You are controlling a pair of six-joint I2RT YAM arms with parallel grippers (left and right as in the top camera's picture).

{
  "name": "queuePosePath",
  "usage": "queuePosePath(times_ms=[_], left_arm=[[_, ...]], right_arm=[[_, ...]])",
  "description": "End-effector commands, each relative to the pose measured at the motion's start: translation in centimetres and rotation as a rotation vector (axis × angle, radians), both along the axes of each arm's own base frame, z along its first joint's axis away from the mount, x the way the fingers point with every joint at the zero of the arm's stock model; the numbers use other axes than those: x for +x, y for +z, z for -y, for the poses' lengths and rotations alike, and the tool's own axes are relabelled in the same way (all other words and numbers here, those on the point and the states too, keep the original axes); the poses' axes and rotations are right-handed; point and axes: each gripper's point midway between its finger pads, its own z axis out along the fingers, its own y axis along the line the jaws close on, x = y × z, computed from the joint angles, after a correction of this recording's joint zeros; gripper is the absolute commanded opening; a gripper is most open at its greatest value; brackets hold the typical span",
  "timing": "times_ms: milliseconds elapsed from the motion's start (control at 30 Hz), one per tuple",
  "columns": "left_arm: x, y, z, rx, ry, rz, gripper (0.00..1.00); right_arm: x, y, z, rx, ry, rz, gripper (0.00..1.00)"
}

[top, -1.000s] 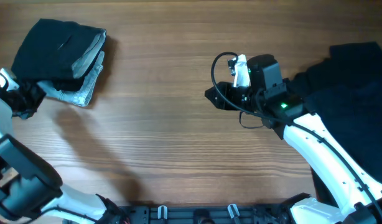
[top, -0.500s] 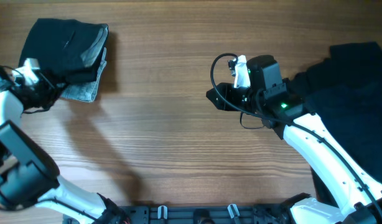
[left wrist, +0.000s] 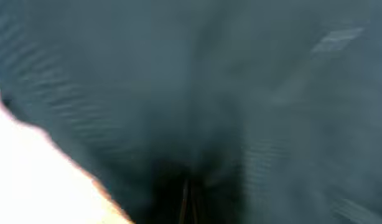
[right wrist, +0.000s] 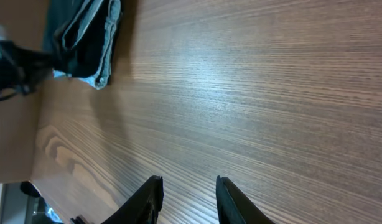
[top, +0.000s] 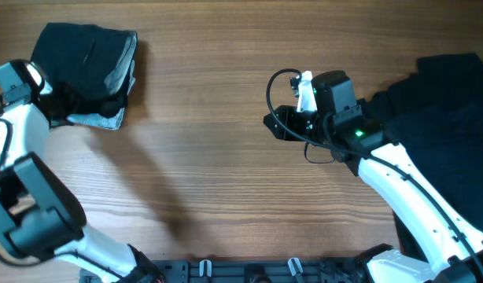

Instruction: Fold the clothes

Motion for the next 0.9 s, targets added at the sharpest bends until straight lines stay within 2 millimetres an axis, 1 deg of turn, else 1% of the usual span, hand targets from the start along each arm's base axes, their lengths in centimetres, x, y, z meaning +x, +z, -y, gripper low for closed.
queuePosePath(times_ms=[0,67,100,133,167,200,233,267,300,333,367,400,433,467,500,533,567,600,633,667,700,733,800,867], left_arm=[[-2.4,-3.4,-2.5,0.009,0.126,-0.117,0.04],[-2.1,-2.0,-2.1,-0.011,0.108,-0.085,0.04],[-1.7,-0.8,-1.6,-0.033,0.09,-0.051,0.04],[-0.9,1.1,-0.9,-0.06,0.059,0.002,0.06],[0.6,6.4,0.8,-0.111,-0.014,0.14,0.1],[1.0,9.5,1.9,-0.12,-0.08,0.212,0.14],[1.1,13.0,3.4,-0.119,-0.163,0.284,0.17],[0.5,16.7,5.4,-0.102,-0.256,0.343,0.24],[-0.4,19.3,7.1,-0.073,-0.33,0.367,0.28],[-2.0,21.6,9.3,-0.031,-0.411,0.368,0.33],[-3.6,23.1,11.3,0.005,-0.486,0.362,0.38],[-5.3,24.3,13.2,0.039,-0.538,0.349,0.45],[-7.7,25.1,15.0,0.091,-0.565,0.312,0.57],[-9.3,25.4,16.0,0.134,-0.572,0.277,0.69],[-11.8,25.7,17.4,0.184,-0.595,0.235,0.85],[-13.1,25.9,18.1,0.205,-0.612,0.221,1.0],[-14.2,26.1,18.6,0.219,-0.613,0.21,1.0],[-15.3,26.3,18.7,0.235,-0.598,0.204,1.0],[-15.8,26.5,18.8,0.242,-0.6,0.206,1.0],[-16.0,26.5,18.9,0.241,-0.601,0.206,1.0],[-16.0,26.6,19.0,0.24,-0.603,0.213,1.0],[-15.4,27.1,19.1,0.244,-0.609,0.248,1.0],[-15.3,26.9,19.1,0.238,-0.61,0.237,1.0],[-15.2,26.6,19.1,0.232,-0.611,0.224,1.0]], right_arm=[[0.3,-0.3,0.3,-0.019,-0.003,0.007,0.33],[0.3,-0.1,0.3,-0.022,0.004,0.019,0.31],[0.5,0.1,0.4,-0.03,0.009,0.04,0.31],[1.0,0.8,0.9,-0.053,-0.017,0.074,0.31],[1.7,2.4,1.5,-0.091,-0.022,0.155,0.31],[2.2,3.3,2.2,-0.122,-0.05,0.188,0.32],[2.6,4.5,3.1,-0.168,-0.08,0.225,0.32],[2.9,5.5,4.0,-0.217,-0.102,0.256,0.32],[3.1,6.7,5.3,-0.276,-0.144,0.277,0.32],[3.3,8.4,6.5,-0.335,-0.177,0.31,0.32],[3.2,10.0,7.1,-0.358,-0.187,0.34,0.33],[3.0,11.7,7.4,-0.366,-0.186,0.375,0.37],[2.5,14.1,7.6,-0.346,-0.193,0.421,0.43],[1.9,15.6,7.7,-0.321,-0.195,0.452,0.45],[0.6,17.4,7.6,-0.273,-0.183,0.495,0.48],[-0.5,18.7,7.8,-0.248,-0.181,0.524,0.5],[-2.1,20.1,8.5,-0.231,-0.192,0.557,0.56],[-3.8,21.3,9.2,-0.212,-0.201,0.59,0.68],[-4.8,22.1,9.6,-0.201,-0.206,0.611,0.8],[-6.1,23.1,10.2,-0.183,-0.215,0.644,1.0],[-7.4,24.2,10.7,-0.163,-0.224,0.681,1.0],[-8.4,24.9,11.1,-0.149,-0.231,0.707,1.0],[-9.8,25.3,11.7,-0.136,-0.237,0.72,1.0],[-10.2,25.2,11.8,-0.126,-0.24,0.713,1.0]])
